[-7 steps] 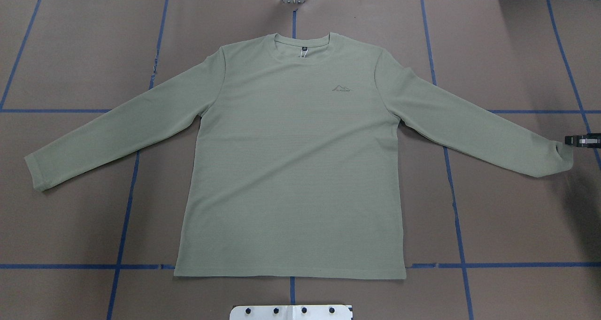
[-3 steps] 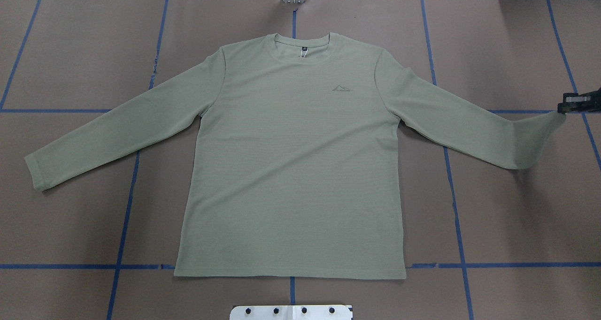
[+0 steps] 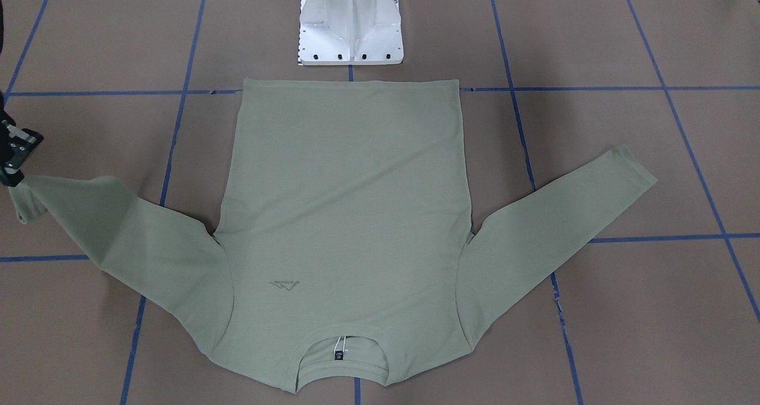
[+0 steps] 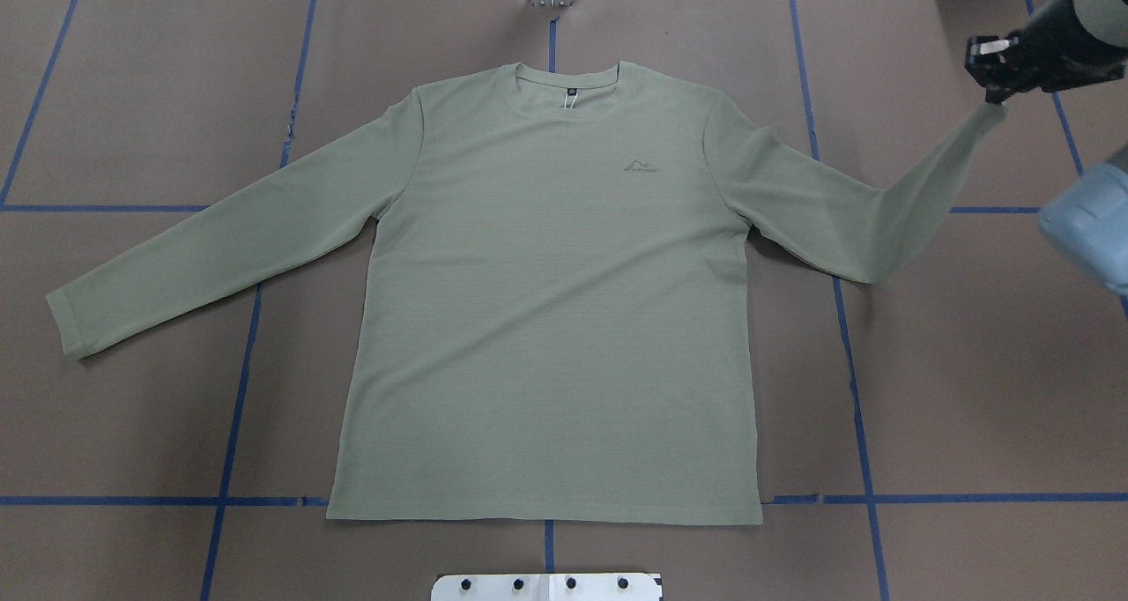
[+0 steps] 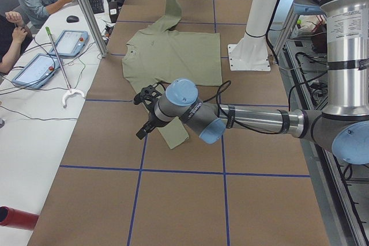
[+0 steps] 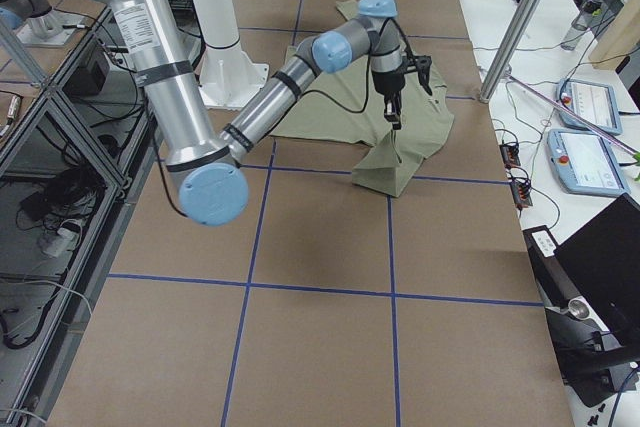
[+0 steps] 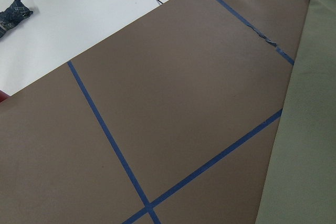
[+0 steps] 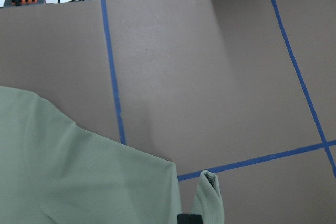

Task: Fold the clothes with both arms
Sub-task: 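Grasp the cuff of the sleeve nearest the right gripper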

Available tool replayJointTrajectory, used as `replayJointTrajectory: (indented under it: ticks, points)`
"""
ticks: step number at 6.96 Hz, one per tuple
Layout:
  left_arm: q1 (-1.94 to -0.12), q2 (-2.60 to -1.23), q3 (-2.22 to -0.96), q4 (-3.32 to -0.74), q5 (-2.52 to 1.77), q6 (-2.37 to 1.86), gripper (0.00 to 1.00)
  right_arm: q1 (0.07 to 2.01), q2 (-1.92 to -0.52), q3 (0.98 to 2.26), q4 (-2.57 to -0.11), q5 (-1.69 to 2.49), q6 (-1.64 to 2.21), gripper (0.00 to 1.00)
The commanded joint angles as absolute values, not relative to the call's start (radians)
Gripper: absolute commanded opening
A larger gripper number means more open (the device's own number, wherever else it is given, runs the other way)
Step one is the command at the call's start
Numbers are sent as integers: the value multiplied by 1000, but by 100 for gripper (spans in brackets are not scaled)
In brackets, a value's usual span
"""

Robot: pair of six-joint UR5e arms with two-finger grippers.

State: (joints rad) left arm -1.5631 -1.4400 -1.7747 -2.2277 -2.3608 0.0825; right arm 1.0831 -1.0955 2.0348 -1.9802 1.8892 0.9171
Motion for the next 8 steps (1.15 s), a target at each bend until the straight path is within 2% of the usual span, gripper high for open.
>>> replayJointTrajectory:
  ticks: [1,3,4,5,8]
  points:
    - [-1563,-1442,-1764,-2233,-2361,81,100,973,-751,1863,-2168,1794,1157,0]
    - [-1563,-1442,-1763,-2233,-2361,81,100,861,-387,1423,-2099,1694,1433,0]
    - [-1563,-1442,-1760,-2233,-2361,81,100,806,-268,1211,-1969,1625,1579,0]
    - [-1563,-1448,-1744,-2235,-2361,83,100,764,-188,1065,-1854,1573,1623,0]
    - [-1563,-1450,-1712,-2264,-2361,81,100,614,-163,1037,-1786,1424,1652,0]
